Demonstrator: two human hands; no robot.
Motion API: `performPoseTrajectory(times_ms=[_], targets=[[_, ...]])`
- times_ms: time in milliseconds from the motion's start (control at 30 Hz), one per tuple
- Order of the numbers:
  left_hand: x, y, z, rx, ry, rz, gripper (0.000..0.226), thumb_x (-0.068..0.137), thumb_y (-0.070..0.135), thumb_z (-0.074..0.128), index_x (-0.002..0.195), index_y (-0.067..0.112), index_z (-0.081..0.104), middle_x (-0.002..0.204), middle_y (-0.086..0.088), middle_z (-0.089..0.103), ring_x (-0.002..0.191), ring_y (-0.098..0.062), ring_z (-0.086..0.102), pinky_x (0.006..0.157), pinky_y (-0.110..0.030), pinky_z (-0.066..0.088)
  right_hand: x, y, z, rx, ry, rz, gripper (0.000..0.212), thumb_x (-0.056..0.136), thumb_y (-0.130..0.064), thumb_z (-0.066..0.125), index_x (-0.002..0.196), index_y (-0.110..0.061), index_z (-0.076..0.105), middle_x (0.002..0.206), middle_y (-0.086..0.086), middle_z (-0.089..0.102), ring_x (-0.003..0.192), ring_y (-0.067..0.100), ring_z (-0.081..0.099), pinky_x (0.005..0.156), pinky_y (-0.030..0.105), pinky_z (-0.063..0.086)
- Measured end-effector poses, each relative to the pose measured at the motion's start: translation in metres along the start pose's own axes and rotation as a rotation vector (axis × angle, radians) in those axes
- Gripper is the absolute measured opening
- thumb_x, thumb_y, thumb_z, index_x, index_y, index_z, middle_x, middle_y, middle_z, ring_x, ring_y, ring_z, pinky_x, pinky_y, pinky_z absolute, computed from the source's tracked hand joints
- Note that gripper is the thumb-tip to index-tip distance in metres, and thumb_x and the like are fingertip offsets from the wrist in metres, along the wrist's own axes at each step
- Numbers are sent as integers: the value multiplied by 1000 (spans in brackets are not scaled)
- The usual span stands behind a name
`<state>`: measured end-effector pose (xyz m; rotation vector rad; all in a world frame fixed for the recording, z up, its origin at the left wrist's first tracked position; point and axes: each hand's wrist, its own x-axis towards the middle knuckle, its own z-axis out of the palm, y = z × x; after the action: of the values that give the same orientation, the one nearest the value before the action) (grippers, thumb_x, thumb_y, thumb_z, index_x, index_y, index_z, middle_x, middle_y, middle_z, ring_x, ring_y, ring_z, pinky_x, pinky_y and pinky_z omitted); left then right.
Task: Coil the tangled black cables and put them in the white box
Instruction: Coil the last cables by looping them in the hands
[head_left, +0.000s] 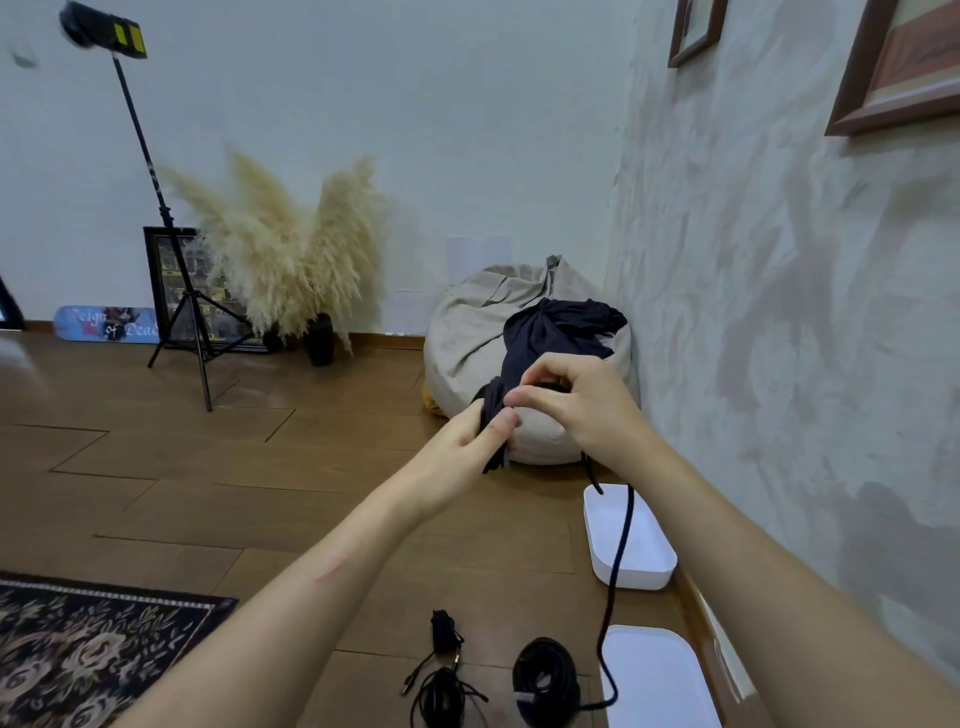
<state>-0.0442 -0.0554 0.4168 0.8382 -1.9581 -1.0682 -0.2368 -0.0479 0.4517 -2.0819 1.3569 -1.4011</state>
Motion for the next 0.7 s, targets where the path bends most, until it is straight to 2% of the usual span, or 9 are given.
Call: performPoseTrajectory(times_ms=[67, 167, 267, 400, 467, 600, 700], targets=[[-2, -2, 2, 39, 57, 2, 61, 93, 71, 41, 113, 16, 62, 100, -6, 66, 100, -26, 64, 96, -49, 51, -1, 4, 3, 18, -23, 17, 14, 84, -38, 81, 78, -28, 73, 70, -4, 66, 67, 8, 57, 68, 36, 47], [-1, -8, 1, 100, 164, -35, 53, 96, 70, 40, 107, 23, 62, 94, 5, 67, 96, -18, 65, 97, -50, 52, -2, 10, 6, -3, -99, 35, 11, 96, -34, 69, 94, -25, 75, 76, 0, 67, 70, 10, 56, 71, 35, 47], [-1, -13, -4, 130, 214, -51, 49, 97, 69, 38, 100, 25, 62, 91, 6, 67, 91, -18, 65, 93, -52, 53, -2, 14, 5, -86, -149, 66, 13, 100, -34, 62, 104, -25, 71, 83, -2, 67, 74, 11, 59, 74, 35, 50], [-2, -14, 1, 96, 192, -53, 35, 104, 57, 41, 96, 31, 63, 89, 9, 67, 91, -16, 64, 92, -50, 51, -1, 7, 5, -126, -37, -2, 11, 97, -35, 67, 96, -27, 74, 83, -9, 70, 76, 6, 62, 73, 33, 50], [-2, -11, 0, 26, 178, -55, 38, 99, 59, 42, 96, 30, 66, 90, 7, 67, 91, -16, 64, 91, -47, 51, 1, 5, 5, -105, 15, -28, 8, 94, -34, 70, 90, -29, 75, 80, -11, 71, 77, 8, 63, 73, 37, 51], [-6, -6, -3, -20, 81, -34, 42, 102, 54, 40, 100, 22, 66, 86, 5, 65, 85, -15, 61, 84, -39, 47, -1, 13, 3, 4, 24, 47, 14, 86, -40, 78, 81, -29, 73, 66, 3, 61, 60, 10, 48, 62, 33, 40], [-9, -5, -1, 4, 45, -50, 47, 102, 56, 37, 99, 17, 63, 85, 5, 65, 81, -15, 60, 80, -37, 45, 0, 9, 1, 14, 25, 17, 11, 85, -34, 80, 82, -27, 74, 72, -6, 67, 68, 10, 58, 67, 31, 46]])
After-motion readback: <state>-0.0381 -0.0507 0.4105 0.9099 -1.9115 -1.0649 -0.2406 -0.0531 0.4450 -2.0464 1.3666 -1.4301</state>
